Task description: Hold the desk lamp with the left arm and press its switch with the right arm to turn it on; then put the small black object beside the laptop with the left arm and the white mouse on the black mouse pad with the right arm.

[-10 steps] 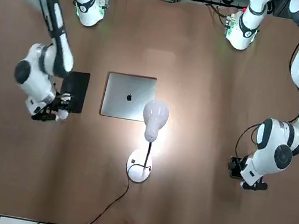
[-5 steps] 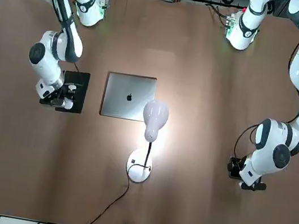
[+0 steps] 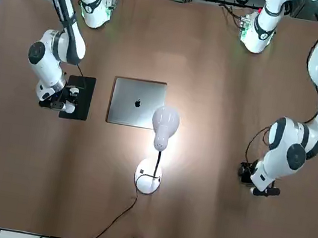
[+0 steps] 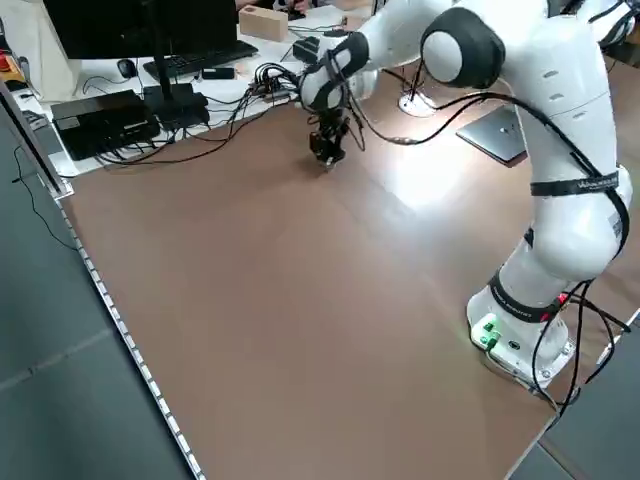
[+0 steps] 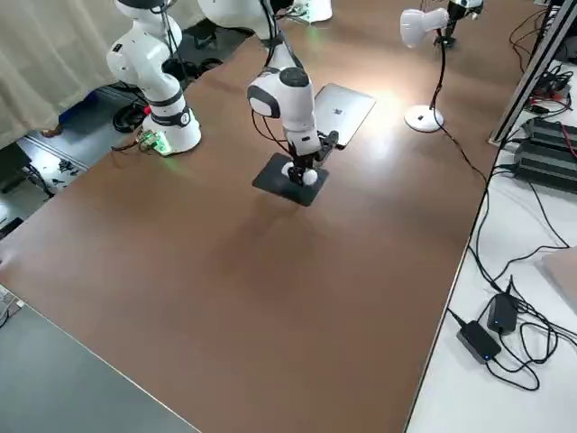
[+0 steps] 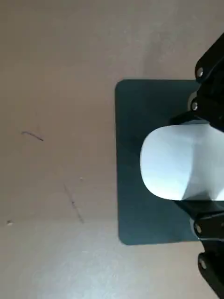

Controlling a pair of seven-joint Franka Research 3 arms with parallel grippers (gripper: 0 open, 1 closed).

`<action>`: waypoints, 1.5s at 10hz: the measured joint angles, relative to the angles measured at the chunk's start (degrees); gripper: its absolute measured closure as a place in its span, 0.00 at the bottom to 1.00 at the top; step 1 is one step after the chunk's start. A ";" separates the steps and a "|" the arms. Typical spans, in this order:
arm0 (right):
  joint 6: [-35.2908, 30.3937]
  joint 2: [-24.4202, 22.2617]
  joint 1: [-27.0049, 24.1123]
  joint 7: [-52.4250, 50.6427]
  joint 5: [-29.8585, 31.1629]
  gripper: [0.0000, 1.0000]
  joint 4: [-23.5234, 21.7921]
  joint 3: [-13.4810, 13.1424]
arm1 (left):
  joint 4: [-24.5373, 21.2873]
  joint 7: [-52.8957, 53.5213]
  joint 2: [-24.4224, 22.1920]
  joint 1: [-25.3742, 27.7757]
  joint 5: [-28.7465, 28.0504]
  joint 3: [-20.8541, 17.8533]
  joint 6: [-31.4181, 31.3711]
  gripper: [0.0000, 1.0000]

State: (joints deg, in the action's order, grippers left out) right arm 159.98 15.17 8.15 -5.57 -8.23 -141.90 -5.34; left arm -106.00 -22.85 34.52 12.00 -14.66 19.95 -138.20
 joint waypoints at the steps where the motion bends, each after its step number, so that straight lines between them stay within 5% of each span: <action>1: 0.19 0.71 0.00 0.00 0.00 0.39 -0.12 0.01 | -3.60 -3.93 -2.67 -2.98 0.00 0.08 0.00 0.19; 4: 0.40 1.90 0.01 0.00 0.00 0.36 -0.16 0.03 | -15.09 -15.23 -8.47 -9.52 0.00 1.32 -5.31 0.19; 6: 0.46 1.90 0.01 0.00 0.00 0.17 -0.12 0.04 | -21.03 -23.38 -10.22 -10.58 0.00 5.84 -9.44 0.19; 8: 0.76 1.69 0.09 -0.02 0.00 0.00 0.27 0.18 | -21.84 -30.57 -10.31 -16.36 0.00 6.69 -10.08 0.19; 11: 0.43 -1.64 0.29 -0.01 0.00 0.00 2.37 0.28 | -21.85 -36.80 -9.97 -23.27 0.00 6.68 -10.13 0.19; 13: -11.10 -5.75 0.29 0.02 0.00 0.00 8.13 0.23 | -21.38 -38.30 -9.03 -25.19 0.00 6.65 -10.59 0.19; 15: -27.91 -9.09 -0.32 0.18 0.00 0.00 18.44 -0.54 | -20.37 -38.36 -7.06 -26.00 -0.36 6.49 -12.52 0.19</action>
State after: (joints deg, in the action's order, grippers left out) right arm 132.07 6.08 7.83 -5.38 -8.23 -123.46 -5.88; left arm -126.38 -61.20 27.46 -14.00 -15.01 26.43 -150.72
